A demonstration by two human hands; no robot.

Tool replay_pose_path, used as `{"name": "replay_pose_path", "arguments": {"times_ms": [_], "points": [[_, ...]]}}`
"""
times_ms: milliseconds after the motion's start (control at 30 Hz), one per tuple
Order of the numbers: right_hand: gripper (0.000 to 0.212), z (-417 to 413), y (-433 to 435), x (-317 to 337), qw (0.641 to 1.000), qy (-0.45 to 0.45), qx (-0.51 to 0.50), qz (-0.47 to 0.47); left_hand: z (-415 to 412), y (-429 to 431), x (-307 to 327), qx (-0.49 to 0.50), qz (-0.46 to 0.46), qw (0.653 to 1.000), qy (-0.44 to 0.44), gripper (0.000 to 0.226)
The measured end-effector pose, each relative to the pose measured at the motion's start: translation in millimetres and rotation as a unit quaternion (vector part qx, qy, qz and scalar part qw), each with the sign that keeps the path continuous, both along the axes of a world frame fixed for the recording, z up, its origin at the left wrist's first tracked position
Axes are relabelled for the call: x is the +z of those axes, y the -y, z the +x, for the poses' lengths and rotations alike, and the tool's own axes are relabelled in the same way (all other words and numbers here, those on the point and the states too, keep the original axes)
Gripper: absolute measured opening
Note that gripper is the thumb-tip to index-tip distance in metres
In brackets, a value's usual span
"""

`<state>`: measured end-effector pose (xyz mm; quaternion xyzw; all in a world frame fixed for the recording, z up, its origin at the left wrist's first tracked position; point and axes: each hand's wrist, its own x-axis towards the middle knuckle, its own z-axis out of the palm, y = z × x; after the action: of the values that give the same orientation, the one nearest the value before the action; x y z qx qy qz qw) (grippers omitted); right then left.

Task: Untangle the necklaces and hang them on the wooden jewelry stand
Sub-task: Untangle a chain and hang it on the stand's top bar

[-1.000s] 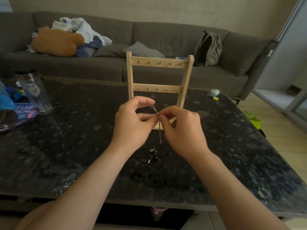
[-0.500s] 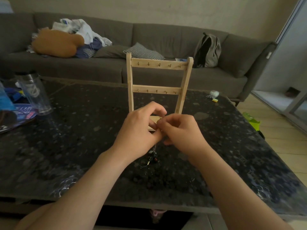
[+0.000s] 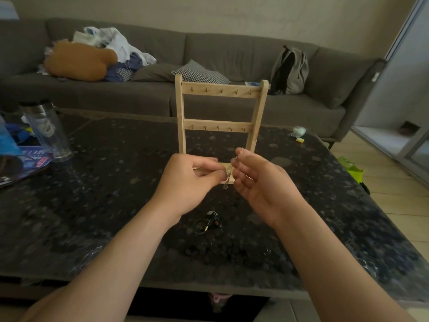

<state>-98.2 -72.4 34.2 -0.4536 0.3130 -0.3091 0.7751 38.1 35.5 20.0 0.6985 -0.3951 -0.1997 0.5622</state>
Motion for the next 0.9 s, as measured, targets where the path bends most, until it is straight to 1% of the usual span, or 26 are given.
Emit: {"name": "replay_pose_path", "arguments": {"times_ms": [100, 200, 300, 400, 533, 700, 833, 900], "points": [[0.035, -3, -3, 0, 0.993, -0.050, 0.011, -0.102, -1, -1, 2, -0.006, -0.001, 1.000, -0.024, 0.013], [0.048, -5, -7, 4, 0.971, -0.098, 0.025, -0.215, -2, -3, 5, -0.014, 0.008, 1.000, -0.026, 0.012], [0.058, -7, -8, 7, 0.954, -0.110, 0.032, -0.275, -4, -4, 8, -0.013, 0.026, 0.999, -0.021, 0.011], [0.063, -7, -9, 6, 0.933, -0.126, 0.025, -0.336, -4, -6, 9, -0.026, 0.046, 0.999, -0.015, 0.012], [0.058, -6, -5, 2, 0.898, -0.162, -0.012, -0.410, -5, -7, 11, -0.035, 0.052, 0.998, -0.011, 0.011], [0.053, -2, -2, -5, 0.883, -0.178, -0.012, -0.435, -6, -8, 13, -0.043, 0.055, 0.997, -0.033, 0.013], [0.041, 0, -8, -6, 0.863, -0.179, 0.009, -0.473, -7, -6, 15, -0.049, 0.065, 0.994, -0.069, 0.024], [0.034, 2, -11, -6, 0.842, -0.186, 0.017, -0.506, -8, -5, 16, -0.061, 0.078, 0.993, -0.070, 0.033]]}}
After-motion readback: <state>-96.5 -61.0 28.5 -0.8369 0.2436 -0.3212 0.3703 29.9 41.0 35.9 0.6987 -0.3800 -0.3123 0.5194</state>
